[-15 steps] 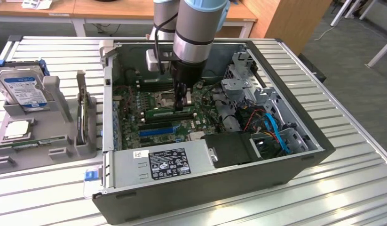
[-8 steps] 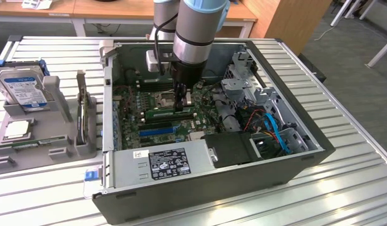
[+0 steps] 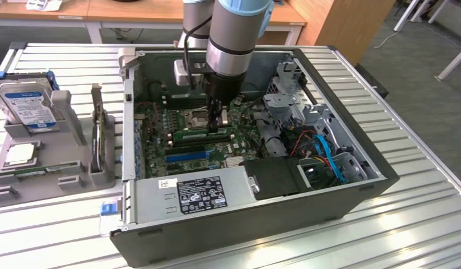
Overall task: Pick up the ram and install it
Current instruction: 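Insert the ram into the slot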
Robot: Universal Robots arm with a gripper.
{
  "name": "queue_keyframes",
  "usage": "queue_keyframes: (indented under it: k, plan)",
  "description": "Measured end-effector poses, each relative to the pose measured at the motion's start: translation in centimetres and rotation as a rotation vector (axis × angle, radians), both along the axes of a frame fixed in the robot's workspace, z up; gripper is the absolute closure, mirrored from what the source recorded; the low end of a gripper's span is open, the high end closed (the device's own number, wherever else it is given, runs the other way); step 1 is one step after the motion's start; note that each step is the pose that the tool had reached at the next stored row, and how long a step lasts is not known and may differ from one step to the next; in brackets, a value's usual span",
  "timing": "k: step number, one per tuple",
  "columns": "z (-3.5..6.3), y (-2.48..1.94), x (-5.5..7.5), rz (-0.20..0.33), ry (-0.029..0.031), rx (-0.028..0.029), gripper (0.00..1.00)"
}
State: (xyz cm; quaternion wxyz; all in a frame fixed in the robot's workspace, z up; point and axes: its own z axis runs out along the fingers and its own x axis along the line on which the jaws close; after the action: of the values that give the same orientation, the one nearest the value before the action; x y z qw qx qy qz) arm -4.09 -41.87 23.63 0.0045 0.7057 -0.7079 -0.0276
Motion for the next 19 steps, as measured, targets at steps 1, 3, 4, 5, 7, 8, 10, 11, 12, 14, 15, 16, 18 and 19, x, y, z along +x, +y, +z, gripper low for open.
queue_keyframes:
  k: [1,3,4,5,7,8,10,11,12,14,15,16,18,19]
  plan:
    - [-0.03,0.00,0.00,0.000,0.0000,0.0001,0.89]
    - [-0.09,0.00,0.00,0.000,0.0001,0.0000,0.89]
    - [-0.11,0.00,0.00,0.000,0.0001,-0.0002,0.89]
    - [-0.12,0.00,0.00,0.000,0.0001,-0.0002,0.89]
    - [-0.12,-0.01,0.00,0.000,0.0001,-0.0002,0.89]
    - [-0.14,-0.03,0.00,0.000,0.0000,0.0002,0.89]
    - [-0.13,-0.08,0.00,0.000,0.0000,0.0000,0.89]
    - [-0.13,-0.08,0.00,0.000,0.0000,0.0000,0.89]
    - [-0.12,-0.09,0.00,0.000,0.0001,-0.0001,0.89]
    - [-0.13,-0.11,0.00,0.000,0.0000,0.0000,0.89]
    - [-0.13,-0.13,0.00,0.000,0.0001,0.0000,0.89]
    - [-0.13,-0.16,0.00,0.000,0.0000,0.0000,0.89]
    - [-0.13,-0.19,0.00,0.000,0.0000,-0.0001,0.89]
    - [-0.13,-0.19,0.00,0.000,0.0000,0.0000,0.89]
